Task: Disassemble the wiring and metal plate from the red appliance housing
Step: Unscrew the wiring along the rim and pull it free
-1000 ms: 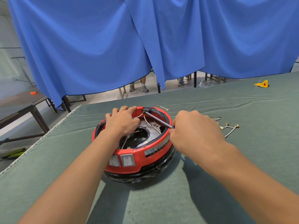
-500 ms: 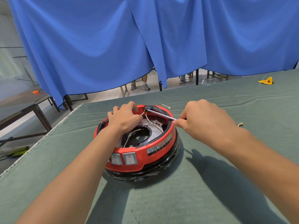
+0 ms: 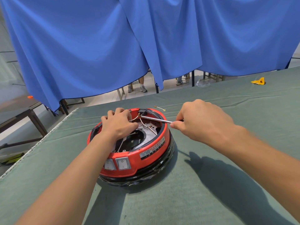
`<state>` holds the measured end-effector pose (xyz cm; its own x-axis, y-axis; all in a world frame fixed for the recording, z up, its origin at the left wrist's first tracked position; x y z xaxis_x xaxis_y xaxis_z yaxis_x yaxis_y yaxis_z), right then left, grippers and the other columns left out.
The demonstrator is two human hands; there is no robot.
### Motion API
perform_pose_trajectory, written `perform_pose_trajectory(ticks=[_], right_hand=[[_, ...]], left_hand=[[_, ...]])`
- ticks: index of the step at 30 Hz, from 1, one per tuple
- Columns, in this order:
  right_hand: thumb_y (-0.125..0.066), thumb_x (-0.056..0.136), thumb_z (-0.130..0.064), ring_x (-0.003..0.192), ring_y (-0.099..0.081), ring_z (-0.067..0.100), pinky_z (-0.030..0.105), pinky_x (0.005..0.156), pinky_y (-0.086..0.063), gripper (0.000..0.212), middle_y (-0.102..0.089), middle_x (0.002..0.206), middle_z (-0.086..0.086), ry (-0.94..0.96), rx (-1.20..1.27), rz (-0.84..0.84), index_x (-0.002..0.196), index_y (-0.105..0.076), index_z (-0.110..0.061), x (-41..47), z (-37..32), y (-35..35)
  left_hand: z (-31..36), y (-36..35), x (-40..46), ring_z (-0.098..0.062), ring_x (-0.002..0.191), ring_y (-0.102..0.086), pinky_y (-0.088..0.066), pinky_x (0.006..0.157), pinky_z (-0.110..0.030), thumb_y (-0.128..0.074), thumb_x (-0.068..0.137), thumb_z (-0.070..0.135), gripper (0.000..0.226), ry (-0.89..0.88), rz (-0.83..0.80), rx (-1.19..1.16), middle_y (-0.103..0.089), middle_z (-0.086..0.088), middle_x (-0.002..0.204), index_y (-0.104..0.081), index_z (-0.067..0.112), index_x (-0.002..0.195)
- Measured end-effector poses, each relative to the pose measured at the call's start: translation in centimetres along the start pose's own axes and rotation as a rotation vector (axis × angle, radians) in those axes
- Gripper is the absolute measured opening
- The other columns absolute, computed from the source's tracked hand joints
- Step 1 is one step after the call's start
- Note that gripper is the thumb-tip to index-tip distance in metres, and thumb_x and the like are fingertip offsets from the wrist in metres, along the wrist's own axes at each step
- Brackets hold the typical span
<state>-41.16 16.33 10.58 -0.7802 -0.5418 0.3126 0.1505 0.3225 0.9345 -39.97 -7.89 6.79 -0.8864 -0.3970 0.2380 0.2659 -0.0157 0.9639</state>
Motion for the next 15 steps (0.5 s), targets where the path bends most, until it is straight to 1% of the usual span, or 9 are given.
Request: perform_pose_trajectory(ticks=[2, 3, 5, 8, 10, 12, 15], right_hand=[[-0.056, 0.09, -0.048, 0.049, -0.039, 0.017, 0.027, 0.045, -0.024, 0.045, -0.042, 0.056, -0.001, -0.007, -0.006, 0.022, 0.06, -0.046, -0.017, -0.4, -0.5, -0.2], [-0.055, 0.092, -0.047, 0.049, -0.036, 0.018, 0.027, 0.044, -0.022, 0.048, -0.04, 0.056, -0.001, -0.013, -0.008, 0.031, 0.058, -0.039, -0.017, -0.6, -0.8, -0.3], [-0.053, 0.094, -0.044, 0.053, -0.038, 0.023, 0.029, 0.046, -0.025, 0.048, -0.037, 0.056, -0.001, -0.016, -0.008, 0.046, 0.058, -0.036, -0.018, -0.9, -1.3, -0.5], [-0.052, 0.095, -0.042, 0.061, -0.042, 0.029, 0.031, 0.057, -0.033, 0.048, -0.035, 0.057, -0.001, -0.026, 0.009, 0.054, 0.058, -0.032, -0.018, -1.2, -1.9, -0.5], [-0.052, 0.095, -0.04, 0.062, -0.043, 0.03, 0.032, 0.057, -0.034, 0.047, -0.034, 0.057, -0.001, -0.032, 0.013, 0.056, 0.058, -0.032, -0.019, -1.4, -2.2, -0.5], [-0.054, 0.095, -0.034, 0.062, -0.044, 0.03, 0.032, 0.055, -0.034, 0.043, -0.034, 0.057, -0.001, -0.038, 0.006, 0.058, 0.06, -0.033, -0.019, -1.5, -2.5, -0.5], [-0.056, 0.094, -0.025, 0.062, -0.041, 0.027, 0.031, 0.054, -0.031, 0.043, -0.031, 0.058, -0.001, -0.037, -0.037, 0.054, 0.061, -0.028, -0.019, -1.4, -3.1, -0.4]], left_hand=[[0.0, -0.1, 0.1, -0.027, 0.122, -0.034, -0.026, 0.1, -0.045, -0.056, 0.081, 0.047, 0.025, 0.003, 0.005, 0.011, -0.041, -0.001, 0.138, -0.047, 0.029, 0.096], [-0.1, -0.1, 0.1, -0.027, 0.122, -0.034, -0.026, 0.1, -0.045, -0.056, 0.081, 0.047, 0.026, 0.003, 0.007, 0.017, -0.041, -0.001, 0.139, -0.046, 0.029, 0.097], [-0.1, -0.1, 0.1, -0.027, 0.122, -0.033, -0.026, 0.1, -0.046, -0.056, 0.082, 0.047, 0.026, 0.002, 0.005, 0.025, -0.04, -0.001, 0.139, -0.044, 0.03, 0.098], [0.0, -0.1, 0.0, -0.027, 0.123, -0.033, -0.026, 0.101, -0.046, -0.055, 0.082, 0.048, 0.027, -0.001, 0.0, 0.026, -0.04, -0.001, 0.14, -0.044, 0.03, 0.098], [0.0, -0.1, 0.0, -0.028, 0.123, -0.033, -0.026, 0.101, -0.046, -0.055, 0.082, 0.047, 0.026, -0.003, 0.001, 0.022, -0.04, -0.001, 0.139, -0.045, 0.03, 0.098], [-0.1, 0.0, 0.0, -0.028, 0.123, -0.032, -0.026, 0.1, -0.046, -0.055, 0.083, 0.047, 0.023, -0.008, 0.002, 0.015, -0.04, -0.001, 0.139, -0.048, 0.031, 0.097], [0.0, 0.0, 0.0, -0.03, 0.123, -0.032, -0.025, 0.1, -0.047, -0.055, 0.084, 0.047, 0.018, -0.013, -0.006, 0.004, -0.041, -0.001, 0.138, -0.051, 0.034, 0.096]])
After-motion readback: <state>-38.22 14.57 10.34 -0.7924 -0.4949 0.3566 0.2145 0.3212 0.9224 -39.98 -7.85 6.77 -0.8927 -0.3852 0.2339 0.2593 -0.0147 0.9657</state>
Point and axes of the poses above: each hand's wrist, its own x-axis towards the middle knuckle, its own y-axis out of the back of the hand, z = x × y, the point moved 1 cm from there along x, towards the middle knuckle
